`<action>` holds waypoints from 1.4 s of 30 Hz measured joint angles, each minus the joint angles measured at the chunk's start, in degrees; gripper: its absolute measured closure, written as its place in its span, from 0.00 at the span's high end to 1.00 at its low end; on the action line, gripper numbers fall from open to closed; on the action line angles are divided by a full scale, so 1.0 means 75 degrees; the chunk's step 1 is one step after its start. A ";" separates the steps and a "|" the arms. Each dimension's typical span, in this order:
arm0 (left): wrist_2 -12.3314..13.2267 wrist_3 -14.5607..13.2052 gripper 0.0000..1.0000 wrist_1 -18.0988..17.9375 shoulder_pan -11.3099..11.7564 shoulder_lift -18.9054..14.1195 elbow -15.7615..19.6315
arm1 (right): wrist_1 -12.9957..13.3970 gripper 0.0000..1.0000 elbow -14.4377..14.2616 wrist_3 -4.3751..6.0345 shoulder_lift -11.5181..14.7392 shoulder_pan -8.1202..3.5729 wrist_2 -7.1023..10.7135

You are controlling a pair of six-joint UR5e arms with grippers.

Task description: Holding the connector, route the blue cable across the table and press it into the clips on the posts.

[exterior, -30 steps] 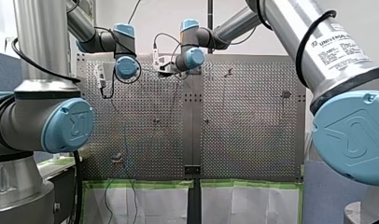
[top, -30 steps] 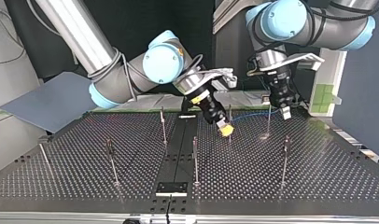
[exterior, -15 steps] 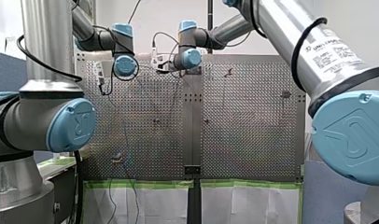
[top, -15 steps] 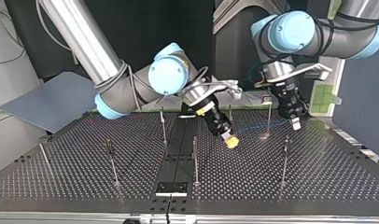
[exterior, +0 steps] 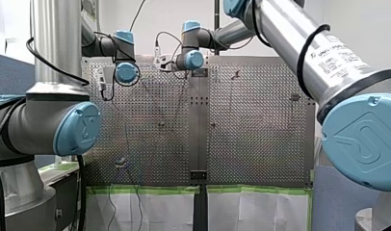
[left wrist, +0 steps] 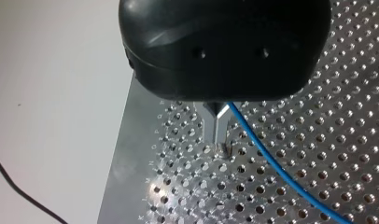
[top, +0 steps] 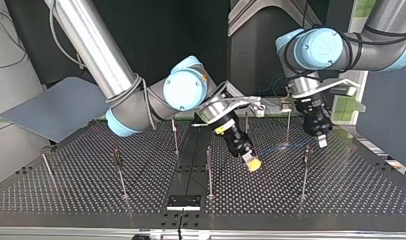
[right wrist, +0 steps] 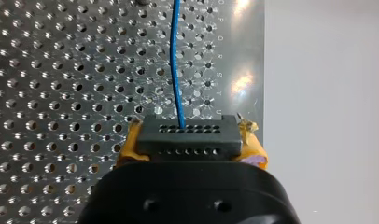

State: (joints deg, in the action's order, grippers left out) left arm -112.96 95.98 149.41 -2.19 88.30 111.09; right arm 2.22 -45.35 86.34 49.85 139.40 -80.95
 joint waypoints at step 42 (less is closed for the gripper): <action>0.1415 0.0607 0.00 -0.0828 0.0841 0.0331 -0.0035 | -0.0070 0.00 0.0275 0.0051 -0.0451 -0.0038 -0.0231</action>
State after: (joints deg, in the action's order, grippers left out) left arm -102.36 100.53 143.20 4.12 90.78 110.83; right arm 1.69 -43.29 86.72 46.47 139.12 -82.69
